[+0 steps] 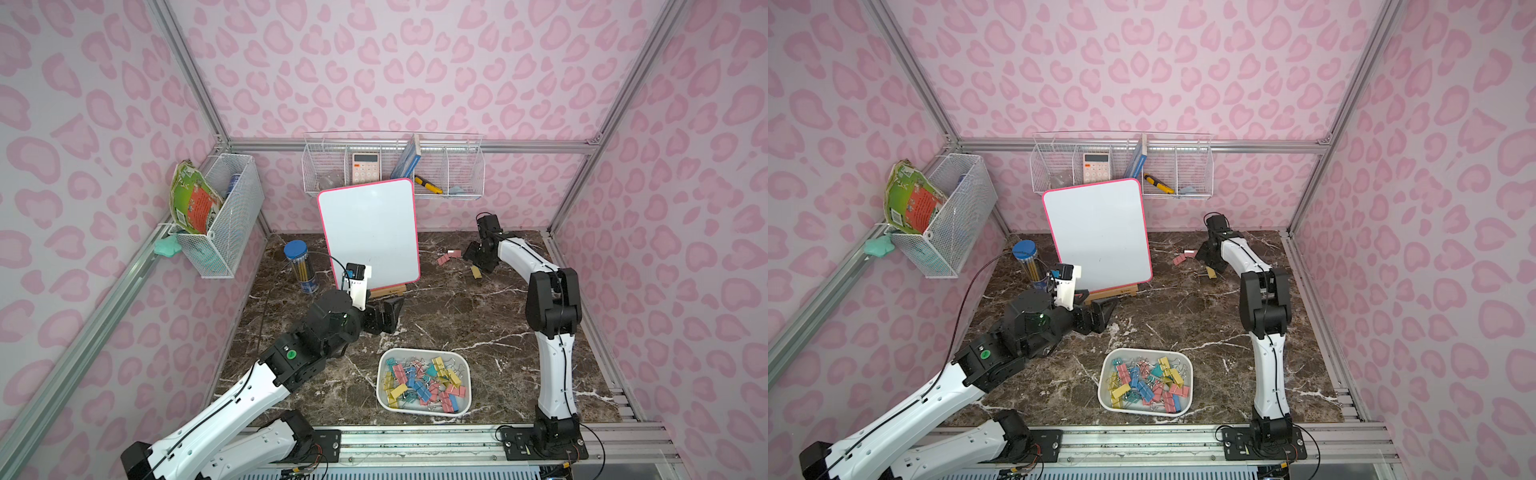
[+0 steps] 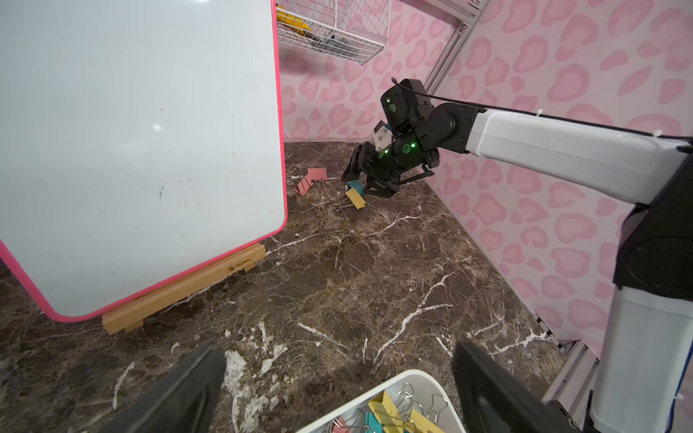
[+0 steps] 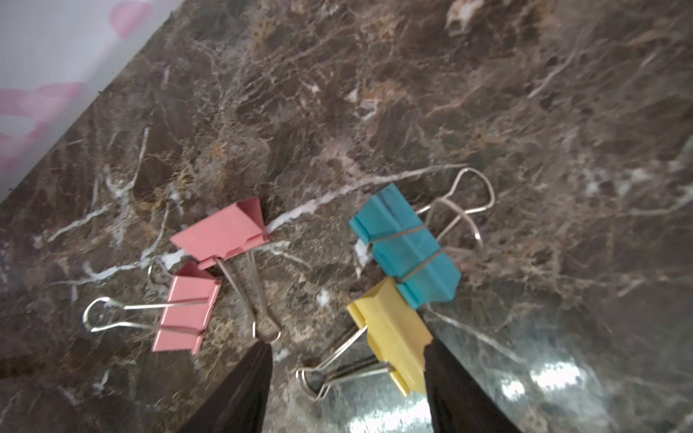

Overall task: Put the binder clips in the storage box
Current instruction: Pick up the binder clip at the center of the board.

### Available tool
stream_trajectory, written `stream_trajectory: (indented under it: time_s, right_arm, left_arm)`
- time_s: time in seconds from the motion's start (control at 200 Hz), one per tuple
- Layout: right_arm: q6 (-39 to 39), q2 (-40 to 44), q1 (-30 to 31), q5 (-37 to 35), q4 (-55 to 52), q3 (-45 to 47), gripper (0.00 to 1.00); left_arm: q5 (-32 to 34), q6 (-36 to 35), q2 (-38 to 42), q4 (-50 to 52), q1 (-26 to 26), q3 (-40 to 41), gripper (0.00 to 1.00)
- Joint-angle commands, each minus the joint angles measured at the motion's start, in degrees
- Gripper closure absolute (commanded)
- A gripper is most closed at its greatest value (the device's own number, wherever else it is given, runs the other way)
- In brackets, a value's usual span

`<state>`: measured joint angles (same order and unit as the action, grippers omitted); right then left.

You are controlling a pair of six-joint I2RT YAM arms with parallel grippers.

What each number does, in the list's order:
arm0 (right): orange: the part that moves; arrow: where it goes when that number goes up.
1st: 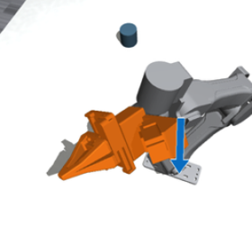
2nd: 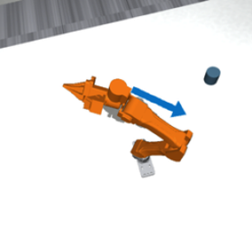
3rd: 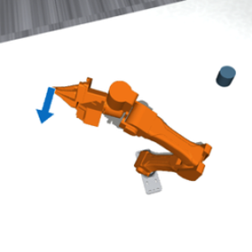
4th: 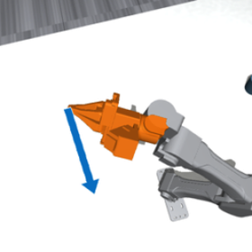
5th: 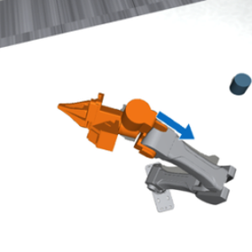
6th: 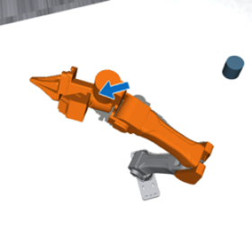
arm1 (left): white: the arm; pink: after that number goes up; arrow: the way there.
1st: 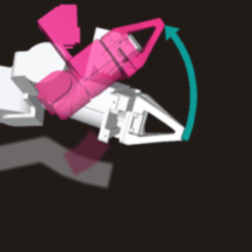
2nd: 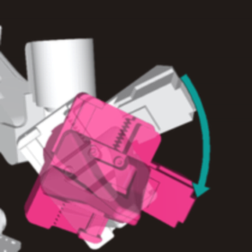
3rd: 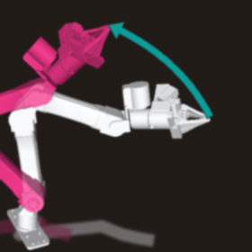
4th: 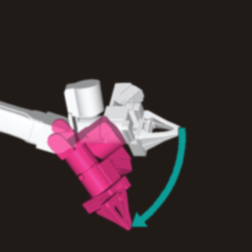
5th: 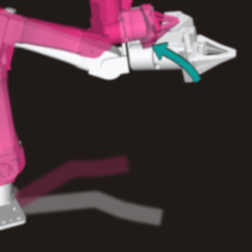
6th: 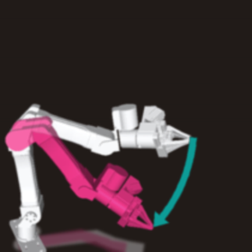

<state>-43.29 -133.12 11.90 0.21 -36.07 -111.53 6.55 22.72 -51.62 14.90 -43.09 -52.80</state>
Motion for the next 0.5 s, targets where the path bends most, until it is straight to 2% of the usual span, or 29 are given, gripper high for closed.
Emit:
stream_trajectory:
  time_s: [0.0, 0.115, 0.345, 0.495]
  right_arm:
    - [0.3, -2.4, 0.2, 0.0, -4.6, -3.8, 0.33]
    - [0.6, -3.7, 0.1, -0.1, -5.0, -4.7, 0.33]
    - [1.9, -2.7, 1.2, 0.3, -5.5, -2.3, 0.42]
    - [4.1, 0.5, 2.0, 0.9, -4.2, 1.8, 0.38]
  left_arm:
    - [0.1, -0.5, 0.7, 0.5, 0.0, 0.3, 0.01]
    - [0.6, -0.6, 1.6, 0.8, 0.0, 0.6, 0.01]
    - [1.3, -0.6, 2.3, 0.5, 0.0, 1.1, 0.01]
    - [0.8, -0.7, 1.7, 0.5, 0.0, 0.6, 0.01]
